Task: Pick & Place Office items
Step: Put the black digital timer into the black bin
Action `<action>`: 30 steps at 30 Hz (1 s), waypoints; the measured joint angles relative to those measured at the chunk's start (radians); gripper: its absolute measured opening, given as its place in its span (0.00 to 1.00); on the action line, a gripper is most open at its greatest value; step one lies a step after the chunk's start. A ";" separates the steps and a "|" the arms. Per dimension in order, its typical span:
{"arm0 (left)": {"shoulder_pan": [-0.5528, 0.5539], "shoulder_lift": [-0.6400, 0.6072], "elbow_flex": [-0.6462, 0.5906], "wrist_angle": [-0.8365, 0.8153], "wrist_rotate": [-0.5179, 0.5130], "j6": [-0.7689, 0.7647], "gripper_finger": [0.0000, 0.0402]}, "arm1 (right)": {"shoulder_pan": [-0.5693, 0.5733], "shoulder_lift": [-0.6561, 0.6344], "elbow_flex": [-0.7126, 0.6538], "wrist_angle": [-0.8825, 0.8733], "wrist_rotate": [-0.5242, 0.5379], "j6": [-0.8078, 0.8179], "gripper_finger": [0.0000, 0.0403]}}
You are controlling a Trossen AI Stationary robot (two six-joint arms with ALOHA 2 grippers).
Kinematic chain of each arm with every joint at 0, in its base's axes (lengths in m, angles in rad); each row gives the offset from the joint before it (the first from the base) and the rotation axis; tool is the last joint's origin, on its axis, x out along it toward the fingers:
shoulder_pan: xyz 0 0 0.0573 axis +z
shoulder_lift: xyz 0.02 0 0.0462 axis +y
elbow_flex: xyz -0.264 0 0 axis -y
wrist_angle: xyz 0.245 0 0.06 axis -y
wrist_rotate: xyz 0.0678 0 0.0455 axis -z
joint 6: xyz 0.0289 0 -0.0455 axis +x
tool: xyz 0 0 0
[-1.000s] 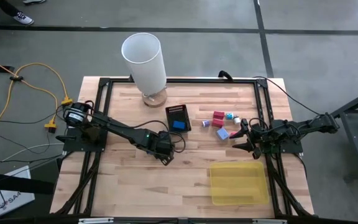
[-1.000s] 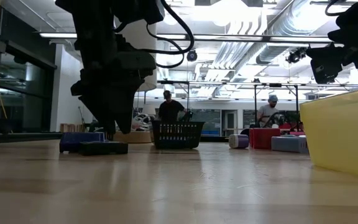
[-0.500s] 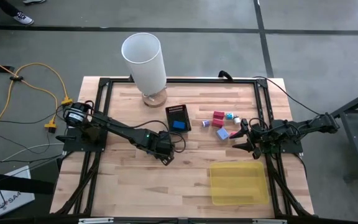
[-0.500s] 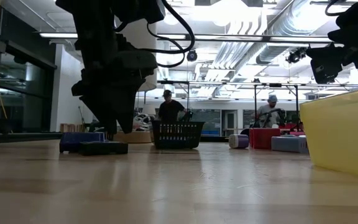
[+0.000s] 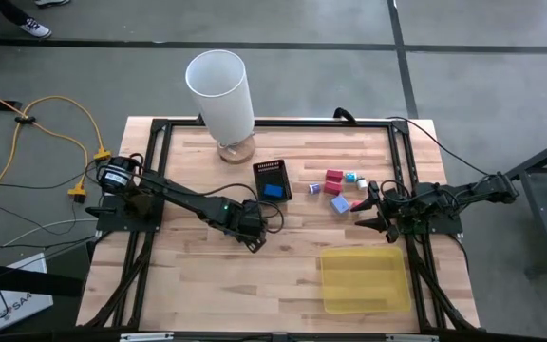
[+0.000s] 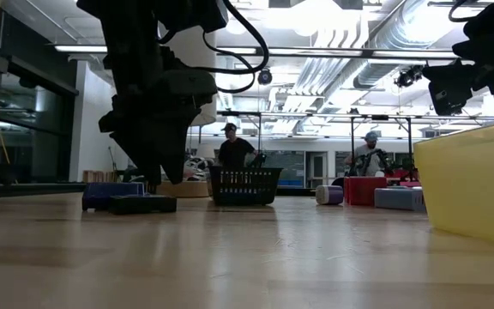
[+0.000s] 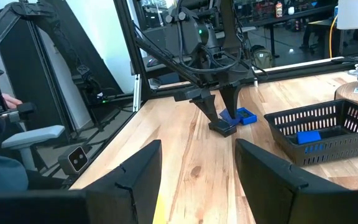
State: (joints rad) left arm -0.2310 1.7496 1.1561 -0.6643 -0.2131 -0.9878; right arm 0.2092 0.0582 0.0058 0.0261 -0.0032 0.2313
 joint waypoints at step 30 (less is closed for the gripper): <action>0.000 -0.005 0.001 0.015 0.007 0.031 0.57 | 0.000 0.000 0.000 0.000 0.000 0.000 0.47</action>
State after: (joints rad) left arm -0.2310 1.7443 1.1572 -0.6493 -0.2065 -0.9573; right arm 0.2092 0.0580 0.0055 0.0259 -0.0032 0.2314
